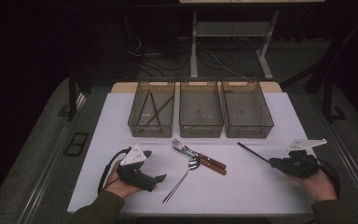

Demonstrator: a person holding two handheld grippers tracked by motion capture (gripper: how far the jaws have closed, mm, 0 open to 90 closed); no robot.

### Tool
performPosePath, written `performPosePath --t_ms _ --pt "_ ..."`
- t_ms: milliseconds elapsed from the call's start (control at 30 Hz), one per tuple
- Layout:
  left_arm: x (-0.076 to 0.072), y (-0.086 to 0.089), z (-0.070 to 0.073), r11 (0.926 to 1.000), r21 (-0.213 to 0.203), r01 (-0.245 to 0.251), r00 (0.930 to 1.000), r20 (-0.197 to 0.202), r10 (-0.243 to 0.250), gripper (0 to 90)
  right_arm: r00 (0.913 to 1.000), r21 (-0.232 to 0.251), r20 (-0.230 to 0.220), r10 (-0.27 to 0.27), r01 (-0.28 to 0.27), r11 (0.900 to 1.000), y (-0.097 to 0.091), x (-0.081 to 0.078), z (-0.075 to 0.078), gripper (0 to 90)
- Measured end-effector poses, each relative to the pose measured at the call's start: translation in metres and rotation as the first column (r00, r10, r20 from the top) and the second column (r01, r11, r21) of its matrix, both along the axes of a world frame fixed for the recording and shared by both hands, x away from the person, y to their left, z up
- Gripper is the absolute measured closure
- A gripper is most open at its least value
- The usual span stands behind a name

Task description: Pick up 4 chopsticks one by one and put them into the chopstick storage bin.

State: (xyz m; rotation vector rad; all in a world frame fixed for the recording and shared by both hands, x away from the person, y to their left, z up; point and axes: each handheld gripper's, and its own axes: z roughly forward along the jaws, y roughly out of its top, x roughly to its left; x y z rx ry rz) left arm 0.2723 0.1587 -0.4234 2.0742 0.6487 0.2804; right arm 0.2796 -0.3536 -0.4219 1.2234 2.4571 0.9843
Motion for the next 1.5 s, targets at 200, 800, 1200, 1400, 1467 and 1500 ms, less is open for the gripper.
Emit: performPosePath --t_ms 200,800,1200,1400,1467,1500 --pt "0.000 0.000 0.000 1.0000 -0.002 0.000 1.0000 0.000 0.000 1.0 0.9998 0.020 0.016 0.009 -0.009 0.9998 0.002 0.000 0.006 86.3" --pt "0.000 0.000 0.000 1.0000 -0.002 -0.003 1.0000 -0.004 0.003 1.0 0.9945 0.086 0.059 0.087 -0.092 0.9921 0.021 0.000 0.026 86.3" --pt "0.000 0.000 -0.001 0.9999 -0.013 -0.007 1.0000 -0.007 0.007 1.0 0.9894 0.111 0.087 0.116 -0.126 0.9859 0.037 0.008 0.038 86.3" --pt "0.001 0.000 -0.001 0.9995 -0.029 -0.011 0.9999 -0.014 0.010 1.0 0.9864 0.122 0.104 0.127 -0.139 0.9827 0.044 0.014 0.046 86.3" --pt "0.001 0.000 -0.001 0.9996 -0.028 -0.007 0.9999 -0.011 0.006 1.0 0.9854 0.127 0.111 0.129 -0.143 0.9815 0.047 0.017 0.049 86.2" --pt "0.001 0.000 -0.001 0.9996 -0.028 -0.003 0.9999 -0.009 0.003 1.0 0.9849 0.128 0.113 0.131 -0.145 0.9811 0.048 0.018 0.050 86.3"
